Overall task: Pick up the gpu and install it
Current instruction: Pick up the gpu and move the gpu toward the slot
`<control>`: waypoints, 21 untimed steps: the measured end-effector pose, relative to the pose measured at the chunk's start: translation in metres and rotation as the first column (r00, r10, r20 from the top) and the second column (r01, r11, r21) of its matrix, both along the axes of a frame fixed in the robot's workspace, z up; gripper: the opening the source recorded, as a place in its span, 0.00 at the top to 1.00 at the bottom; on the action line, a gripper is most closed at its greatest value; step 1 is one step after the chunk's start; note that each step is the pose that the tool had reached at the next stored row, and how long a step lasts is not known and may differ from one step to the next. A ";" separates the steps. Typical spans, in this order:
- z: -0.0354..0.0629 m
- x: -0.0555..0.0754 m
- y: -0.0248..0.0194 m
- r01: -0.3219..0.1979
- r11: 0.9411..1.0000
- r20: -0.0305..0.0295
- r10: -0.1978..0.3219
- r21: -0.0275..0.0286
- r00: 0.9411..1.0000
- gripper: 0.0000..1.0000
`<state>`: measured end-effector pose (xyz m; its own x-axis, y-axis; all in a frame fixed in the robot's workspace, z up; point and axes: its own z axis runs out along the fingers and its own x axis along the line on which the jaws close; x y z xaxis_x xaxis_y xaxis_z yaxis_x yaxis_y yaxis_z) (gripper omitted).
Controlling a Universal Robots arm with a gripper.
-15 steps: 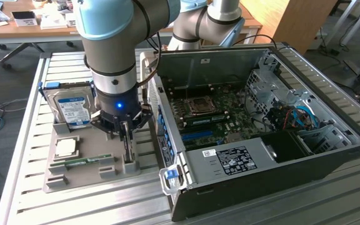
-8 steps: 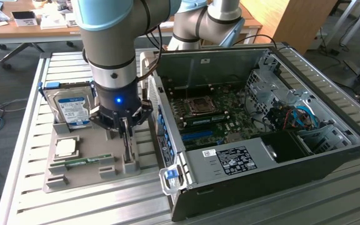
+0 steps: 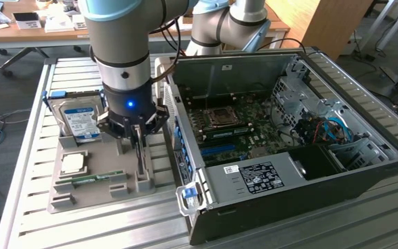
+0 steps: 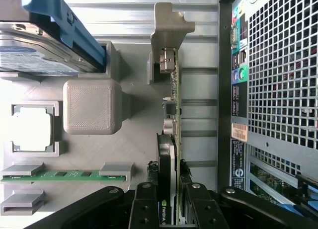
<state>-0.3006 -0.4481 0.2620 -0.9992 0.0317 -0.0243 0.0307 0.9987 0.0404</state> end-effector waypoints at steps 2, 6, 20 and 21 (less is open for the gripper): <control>0.0033 0.000 0.0000 0.000 1.000 0.000 0.000 0.000 1.000 0.73; 0.0082 0.000 0.0000 0.000 1.000 0.000 0.000 0.000 1.000 0.73; 0.0342 0.000 0.0000 0.000 1.000 0.000 0.000 0.000 1.000 0.73; 0.0370 0.000 0.0000 0.000 1.000 0.000 0.000 0.000 1.000 0.73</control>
